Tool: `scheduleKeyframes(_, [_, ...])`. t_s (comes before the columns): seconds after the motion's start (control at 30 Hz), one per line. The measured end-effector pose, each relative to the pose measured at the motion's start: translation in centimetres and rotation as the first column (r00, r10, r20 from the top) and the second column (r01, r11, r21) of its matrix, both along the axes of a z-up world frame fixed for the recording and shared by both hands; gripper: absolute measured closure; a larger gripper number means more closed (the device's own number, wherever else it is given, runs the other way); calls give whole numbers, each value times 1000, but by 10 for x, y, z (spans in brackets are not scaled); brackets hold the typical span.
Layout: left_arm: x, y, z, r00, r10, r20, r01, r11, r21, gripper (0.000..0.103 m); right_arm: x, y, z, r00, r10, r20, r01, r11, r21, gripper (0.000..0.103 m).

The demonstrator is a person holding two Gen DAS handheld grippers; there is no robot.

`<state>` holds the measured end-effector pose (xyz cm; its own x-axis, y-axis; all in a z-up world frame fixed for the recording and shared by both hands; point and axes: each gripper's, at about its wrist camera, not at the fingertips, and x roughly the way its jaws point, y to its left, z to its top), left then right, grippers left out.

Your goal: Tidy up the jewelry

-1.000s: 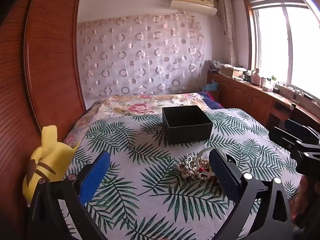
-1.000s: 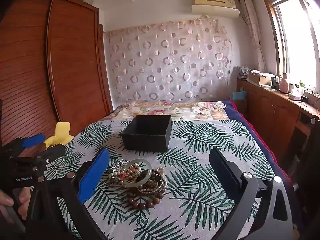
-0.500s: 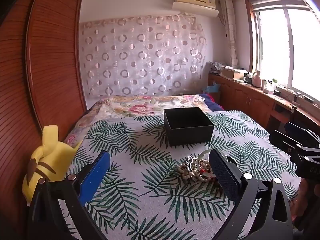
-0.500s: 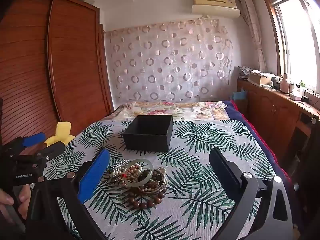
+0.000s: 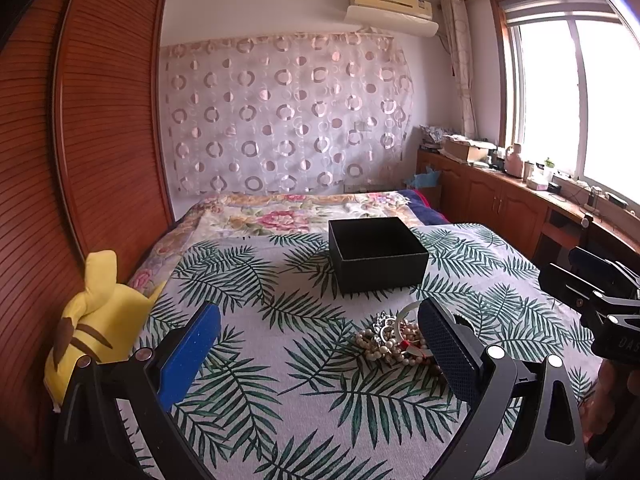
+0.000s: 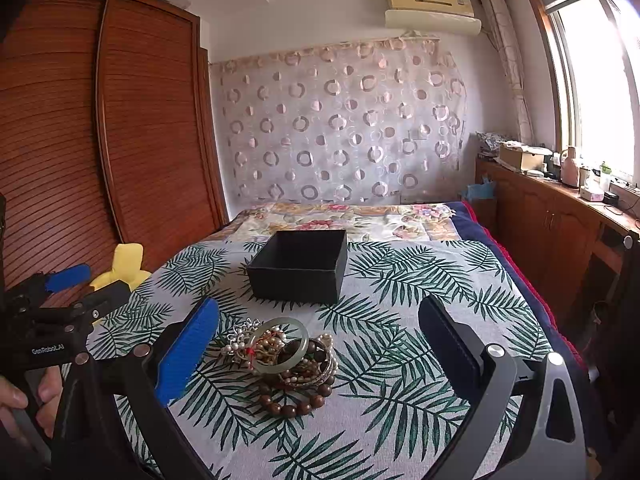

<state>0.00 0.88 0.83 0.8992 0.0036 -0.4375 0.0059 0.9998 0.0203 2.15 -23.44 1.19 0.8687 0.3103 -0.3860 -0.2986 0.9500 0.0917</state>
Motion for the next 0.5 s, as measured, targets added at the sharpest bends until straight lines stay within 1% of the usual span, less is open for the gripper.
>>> scheduleKeyframes(0.07, [-2,-1,-2,1000,-1,2,1,1000,0,7,0,0,0,1000,0,0,0,1000,0,2])
scheduleKeyframes(0.5, [-5,1,4,1000,0,12,0,1000,-3,7,0,0,0,1000,2,0,-2,1000,1,2])
